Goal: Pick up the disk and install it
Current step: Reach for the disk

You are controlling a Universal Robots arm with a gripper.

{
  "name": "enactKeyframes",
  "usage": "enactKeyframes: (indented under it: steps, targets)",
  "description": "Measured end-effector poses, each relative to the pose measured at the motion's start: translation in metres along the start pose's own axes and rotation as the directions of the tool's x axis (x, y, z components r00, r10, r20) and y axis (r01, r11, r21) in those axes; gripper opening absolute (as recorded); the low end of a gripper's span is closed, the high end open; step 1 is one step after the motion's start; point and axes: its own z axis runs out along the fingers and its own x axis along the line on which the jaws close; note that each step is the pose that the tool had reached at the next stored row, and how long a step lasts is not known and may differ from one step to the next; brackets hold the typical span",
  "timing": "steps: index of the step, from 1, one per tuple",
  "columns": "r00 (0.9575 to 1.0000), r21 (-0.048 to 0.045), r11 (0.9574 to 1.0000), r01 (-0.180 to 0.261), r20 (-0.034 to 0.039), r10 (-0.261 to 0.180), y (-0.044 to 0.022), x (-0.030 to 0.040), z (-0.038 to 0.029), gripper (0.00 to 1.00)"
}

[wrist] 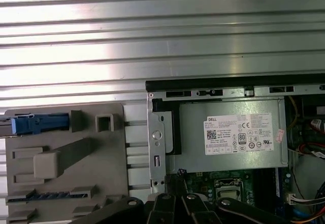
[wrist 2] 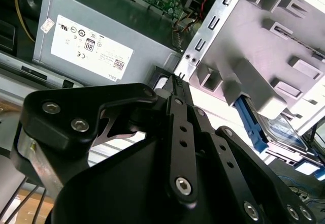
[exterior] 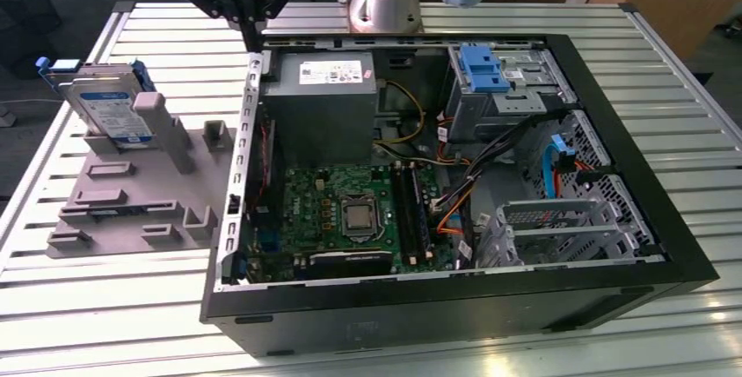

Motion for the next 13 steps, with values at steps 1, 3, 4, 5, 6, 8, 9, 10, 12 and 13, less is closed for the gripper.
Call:
enactKeyframes:
  steps: [1, 3, 4, 5, 6, 8, 9, 10, 12, 13]
  targets:
    - [1.0, 0.0, 1.0, 0.0, 0.0, 0.0, 0.0001, 0.0006, 0.0, 0.11]
    - [1.0, 0.0, 1.0, 0.0, 0.0, 0.0, 0.0001, 0.0016, 0.0001, 0.11]
    - [1.0, -0.0001, 1.0, 0.0, 0.0001, 0.0, 0.0002, 0.0022, 0.0002, 0.11]
    - [1.0, -0.0001, 1.0, 0.0, 0.0001, 0.0, 0.0002, 0.0027, 0.0002, 0.11]
    - [1.0, -0.0001, 1.0, 0.0, 0.0001, 0.0, 0.0003, 0.0032, 0.0002, 0.11]
    - [1.0, 0.0, 1.0, 0.0, 0.0, 0.0, 0.0003, 0.0043, 0.0003, 0.11]
    - [1.0, 0.0, 1.0, 0.0, 0.0, 0.0, 0.0003, 0.0048, 0.0004, 0.11]
    - [1.0, 0.0, 1.0, 0.0, 0.0001, 0.0, 0.0003, 0.0052, 0.0004, 0.11]
    - [1.0, 0.0, 1.0, 0.0, 0.0, 0.0, 0.0003, 0.0062, 0.0005, 0.11]
    - [1.0, 0.0, 1.0, 0.0, 0.0, 0.0, 0.0003, 0.0067, 0.0005, 0.11]
